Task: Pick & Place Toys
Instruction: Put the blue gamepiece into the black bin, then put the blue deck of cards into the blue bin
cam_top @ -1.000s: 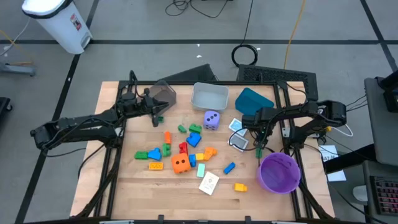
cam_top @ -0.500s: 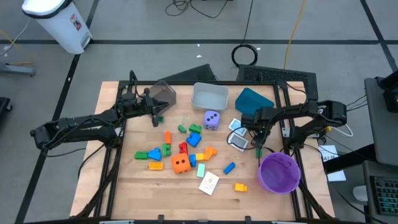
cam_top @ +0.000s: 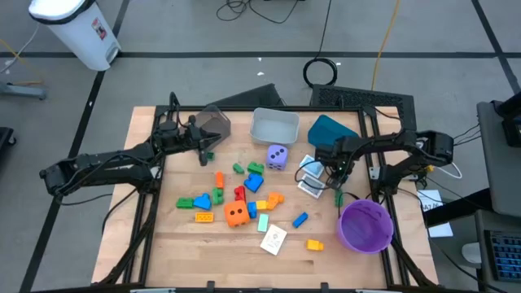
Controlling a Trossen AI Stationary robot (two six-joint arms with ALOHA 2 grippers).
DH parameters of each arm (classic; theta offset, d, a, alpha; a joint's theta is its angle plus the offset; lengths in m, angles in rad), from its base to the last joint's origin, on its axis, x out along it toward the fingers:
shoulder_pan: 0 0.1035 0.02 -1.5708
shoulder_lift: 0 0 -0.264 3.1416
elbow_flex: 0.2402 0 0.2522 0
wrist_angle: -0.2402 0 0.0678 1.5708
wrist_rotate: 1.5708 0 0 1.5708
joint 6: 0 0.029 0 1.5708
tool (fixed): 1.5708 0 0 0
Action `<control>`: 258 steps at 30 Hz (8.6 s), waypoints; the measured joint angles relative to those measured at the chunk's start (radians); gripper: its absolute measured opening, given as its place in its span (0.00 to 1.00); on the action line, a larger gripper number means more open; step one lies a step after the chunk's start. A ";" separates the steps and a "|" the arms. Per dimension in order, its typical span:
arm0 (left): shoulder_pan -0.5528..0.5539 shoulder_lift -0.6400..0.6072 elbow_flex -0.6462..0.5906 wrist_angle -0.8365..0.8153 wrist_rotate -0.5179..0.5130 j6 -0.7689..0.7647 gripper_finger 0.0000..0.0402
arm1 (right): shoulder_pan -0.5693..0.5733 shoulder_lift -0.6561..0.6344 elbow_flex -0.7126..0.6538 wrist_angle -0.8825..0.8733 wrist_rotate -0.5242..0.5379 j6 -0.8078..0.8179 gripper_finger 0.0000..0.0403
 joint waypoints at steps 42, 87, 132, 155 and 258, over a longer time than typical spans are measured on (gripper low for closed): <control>-0.091 0.458 0.402 -0.010 0.130 -0.667 0.12 | 0.324 -0.001 0.355 0.663 0.497 -0.606 0.37; -0.251 0.876 0.847 -0.008 0.035 -0.747 0.71 | 0.289 -0.001 0.355 0.667 0.603 -0.657 0.35; 0.081 0.514 0.846 -0.812 -0.056 -0.249 0.29 | 0.289 -0.212 0.318 0.611 0.506 -0.501 0.53; 0.343 0.680 0.803 -0.986 -0.077 -0.041 0.28 | 0.289 -0.211 0.008 0.925 0.440 -0.319 0.53; -0.474 0.325 0.190 0.238 -0.160 -0.352 0.44 | 0.111 -0.203 -0.092 0.579 0.100 -0.129 0.47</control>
